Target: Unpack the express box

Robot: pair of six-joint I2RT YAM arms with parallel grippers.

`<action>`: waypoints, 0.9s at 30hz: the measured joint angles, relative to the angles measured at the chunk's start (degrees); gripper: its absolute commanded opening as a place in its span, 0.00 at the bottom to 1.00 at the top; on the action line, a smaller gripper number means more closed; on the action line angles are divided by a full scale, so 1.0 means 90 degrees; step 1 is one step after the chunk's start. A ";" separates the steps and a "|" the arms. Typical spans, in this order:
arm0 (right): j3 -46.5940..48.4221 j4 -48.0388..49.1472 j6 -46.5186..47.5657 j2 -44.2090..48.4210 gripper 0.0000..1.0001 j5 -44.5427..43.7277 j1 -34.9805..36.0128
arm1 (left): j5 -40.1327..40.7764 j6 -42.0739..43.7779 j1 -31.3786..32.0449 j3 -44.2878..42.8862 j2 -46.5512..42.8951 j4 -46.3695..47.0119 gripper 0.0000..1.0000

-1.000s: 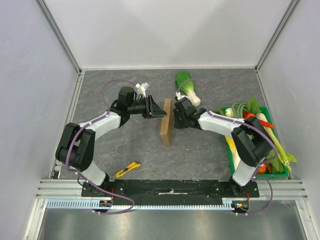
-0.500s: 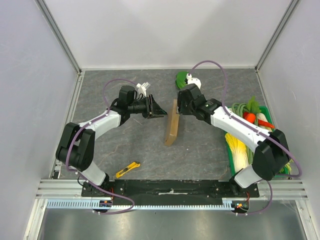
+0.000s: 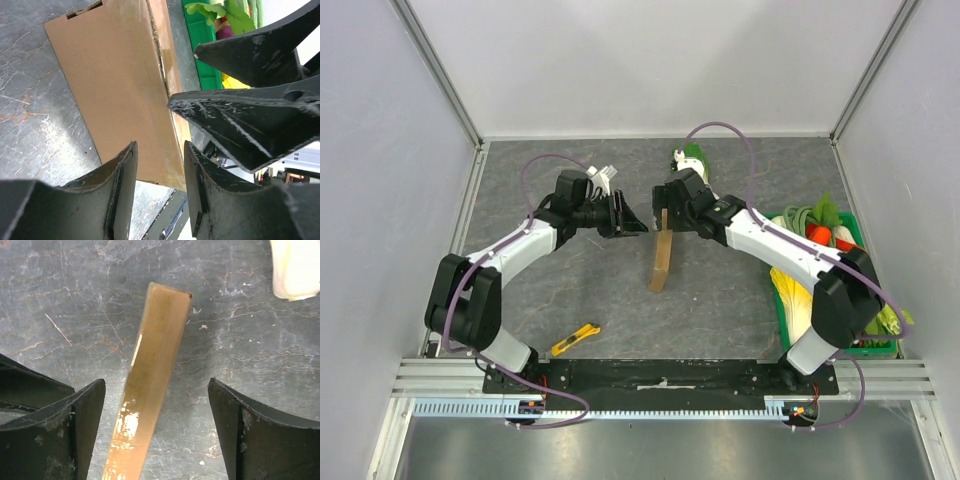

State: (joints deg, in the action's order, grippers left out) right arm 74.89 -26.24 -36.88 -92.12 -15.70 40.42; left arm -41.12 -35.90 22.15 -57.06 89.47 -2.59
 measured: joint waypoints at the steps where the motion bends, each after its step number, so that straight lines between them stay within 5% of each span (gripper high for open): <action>1: 0.0027 -0.0010 0.0000 -0.0097 0.90 0.0034 0.0039 | 0.0087 0.0053 0.0000 0.0000 -0.0044 -0.0100 0.48; 16: 0.1052 -0.0663 -0.0119 -0.1290 0.75 0.0066 0.0321 | 0.2050 0.0527 -0.0126 0.0053 -0.0631 -0.1421 0.56; 21: 0.1124 -0.1056 -0.0216 -0.1506 0.48 0.0102 0.0410 | 0.2841 0.0619 -0.0221 0.0097 -0.0908 -0.1804 0.62; 27: 0.1149 -0.1229 -0.0376 -0.1501 0.36 0.0313 0.0440 | 0.3371 0.0736 -0.0330 0.0138 -0.1226 -0.2205 0.66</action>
State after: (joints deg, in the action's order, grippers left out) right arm 85.23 -37.30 -40.27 -105.62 -12.88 44.38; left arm -10.79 -29.28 19.18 -55.81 78.43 -22.44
